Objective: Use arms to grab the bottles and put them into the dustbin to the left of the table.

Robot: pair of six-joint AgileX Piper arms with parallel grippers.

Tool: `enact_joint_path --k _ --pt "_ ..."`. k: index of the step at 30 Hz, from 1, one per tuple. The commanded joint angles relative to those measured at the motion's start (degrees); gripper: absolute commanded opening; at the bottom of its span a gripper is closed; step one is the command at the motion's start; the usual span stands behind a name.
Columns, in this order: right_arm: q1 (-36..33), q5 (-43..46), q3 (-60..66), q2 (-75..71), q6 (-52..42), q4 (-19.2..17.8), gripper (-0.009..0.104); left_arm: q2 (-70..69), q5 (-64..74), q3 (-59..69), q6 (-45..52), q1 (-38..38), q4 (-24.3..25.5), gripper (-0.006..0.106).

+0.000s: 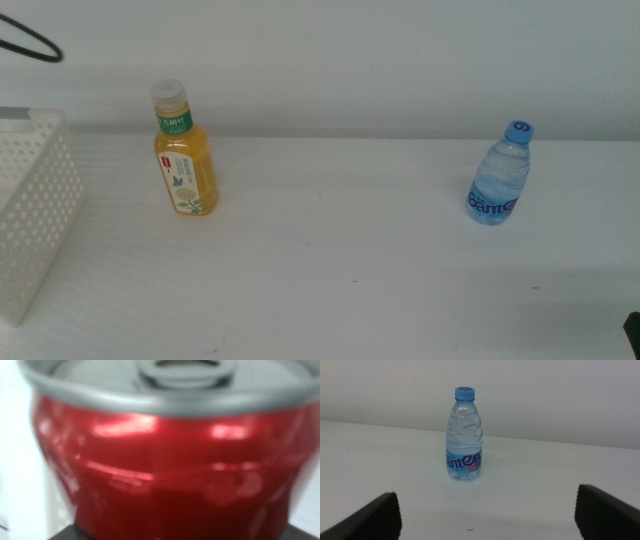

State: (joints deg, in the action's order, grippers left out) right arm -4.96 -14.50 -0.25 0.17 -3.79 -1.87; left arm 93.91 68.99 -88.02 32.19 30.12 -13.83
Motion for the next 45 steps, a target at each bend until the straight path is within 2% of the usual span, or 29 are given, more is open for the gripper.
enact_joint_path --k 1,8,15,18,21,27,28,37,42,45 --pt "0.4 0.5 2.4 -2.3 -0.1 -0.4 0.093 3.6 6.0 -3.6 1.2 1.4 -0.6 -0.002" --pt "0.4 0.5 2.4 -2.3 -0.1 -0.4 0.093 12.8 5.6 -4.0 2.5 1.7 5.5 -0.002" --pt "0.4 0.5 2.4 -2.3 -0.1 -0.4 0.093 17.9 1.9 -4.0 5.0 1.7 5.5 -0.001" --pt "0.4 0.5 2.4 -2.3 -0.1 -0.4 0.093 19.0 0.5 -3.8 5.1 1.7 4.8 0.005" --pt "0.4 0.5 2.4 -2.3 -0.1 -0.4 0.093 19.7 -0.9 -2.6 7.6 1.7 4.1 0.023" --pt "0.4 0.5 2.4 -2.3 -0.1 -0.4 0.093 19.2 -1.7 -2.0 6.4 1.7 3.6 0.092" --pt "0.4 0.5 2.4 -2.3 -0.1 -0.4 0.093 18.8 -1.7 -2.1 5.2 1.7 3.6 0.094" --pt "0.4 0.5 2.4 -2.3 -0.1 -0.4 0.093 7.5 0.7 -2.0 -7.2 -3.7 5.2 0.094" --pt "0.4 0.5 2.4 -2.3 -0.1 -0.4 0.093 -4.4 -2.4 4.8 -13.3 -11.9 3.8 0.094" --pt "0.4 0.5 2.4 -2.3 -0.1 -0.4 0.093 -12.8 -9.7 13.3 -18.0 -18.8 5.4 0.094"
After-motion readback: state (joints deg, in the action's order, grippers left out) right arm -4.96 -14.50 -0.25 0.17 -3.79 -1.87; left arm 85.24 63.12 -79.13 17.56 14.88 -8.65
